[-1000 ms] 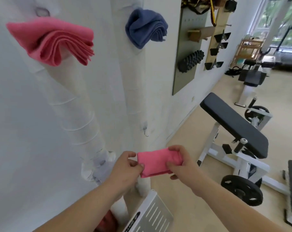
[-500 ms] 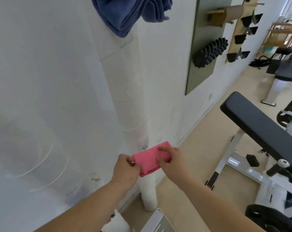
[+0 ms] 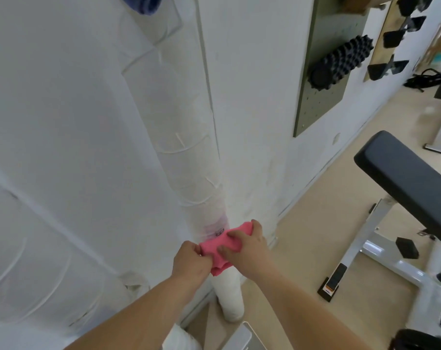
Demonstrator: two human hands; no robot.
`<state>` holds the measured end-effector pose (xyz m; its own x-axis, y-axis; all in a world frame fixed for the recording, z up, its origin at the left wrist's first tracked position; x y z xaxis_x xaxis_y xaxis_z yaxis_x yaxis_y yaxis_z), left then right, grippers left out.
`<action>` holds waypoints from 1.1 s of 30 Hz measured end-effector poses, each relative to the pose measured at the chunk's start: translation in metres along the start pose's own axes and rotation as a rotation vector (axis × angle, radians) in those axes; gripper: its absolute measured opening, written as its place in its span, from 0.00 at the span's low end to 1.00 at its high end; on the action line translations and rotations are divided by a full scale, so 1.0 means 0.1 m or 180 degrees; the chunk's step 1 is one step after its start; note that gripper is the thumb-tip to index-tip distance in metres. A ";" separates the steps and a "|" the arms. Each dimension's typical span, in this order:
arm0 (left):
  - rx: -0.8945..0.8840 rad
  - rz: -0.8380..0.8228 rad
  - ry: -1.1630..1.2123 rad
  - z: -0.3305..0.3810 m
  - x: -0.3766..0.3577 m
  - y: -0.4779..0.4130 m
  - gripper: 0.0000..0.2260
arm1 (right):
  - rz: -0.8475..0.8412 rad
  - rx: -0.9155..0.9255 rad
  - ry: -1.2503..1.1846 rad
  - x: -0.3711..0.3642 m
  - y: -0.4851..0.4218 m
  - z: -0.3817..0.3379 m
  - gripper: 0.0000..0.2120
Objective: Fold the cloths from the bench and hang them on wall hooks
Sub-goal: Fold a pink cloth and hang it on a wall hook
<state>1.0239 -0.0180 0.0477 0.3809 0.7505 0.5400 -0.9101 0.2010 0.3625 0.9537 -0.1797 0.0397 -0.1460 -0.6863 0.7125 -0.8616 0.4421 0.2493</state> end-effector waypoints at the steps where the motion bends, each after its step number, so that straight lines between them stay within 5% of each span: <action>1: -0.0111 0.0101 -0.0121 0.06 0.02 0.01 0.07 | 0.0026 -0.0030 0.0237 -0.01 -0.04 0.02 0.24; 4: -0.1145 0.0463 -0.0791 0.35 0.06 0.09 0.09 | 0.0579 0.0284 0.1229 0.06 -0.11 -0.04 0.22; 7: -0.1879 0.0029 -0.1464 0.40 -0.19 0.18 0.08 | 0.0943 0.0854 0.1665 0.03 -0.06 -0.18 0.18; 10: -0.1832 -0.0152 -0.1205 0.27 -0.26 0.15 0.09 | 0.0432 0.0827 0.1096 0.00 -0.09 -0.05 0.17; 13: -0.1778 -0.0231 -0.0889 0.18 -0.28 0.13 0.10 | -0.0010 0.0444 -0.0375 0.05 -0.09 0.16 0.15; 17: -0.1362 -0.0559 -0.0965 0.09 -0.39 0.11 0.19 | -0.0621 -0.0245 -0.1285 -0.13 -0.05 0.31 0.29; 25: -0.0346 -0.1422 -0.0215 0.06 -0.48 0.12 0.30 | -0.0929 -0.0428 -0.1374 -0.26 0.03 0.24 0.27; 29: -0.0875 -0.1010 -0.0524 0.18 -0.28 0.13 0.22 | -0.0488 -0.0294 -0.1157 0.02 0.03 0.16 0.33; 33: -0.1321 -0.0541 -0.0684 0.36 -0.07 0.25 0.12 | 0.0103 0.0018 -0.0341 0.36 0.17 0.00 0.25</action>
<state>1.0041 -0.0412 0.0803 0.5149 0.5475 0.6596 -0.8038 0.5758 0.1496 0.9340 -0.1968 0.0693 -0.2246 -0.7298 0.6457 -0.8584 0.4618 0.2233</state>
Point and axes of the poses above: each hand's wrist, its own y-axis away from the middle knuckle, its own x-axis out of the back of the hand, z = x × y, the point moved 8 cm from there along -y, towards the middle knuckle, and after that the axes turned 4 degrees about y, right-handed, at the moved point
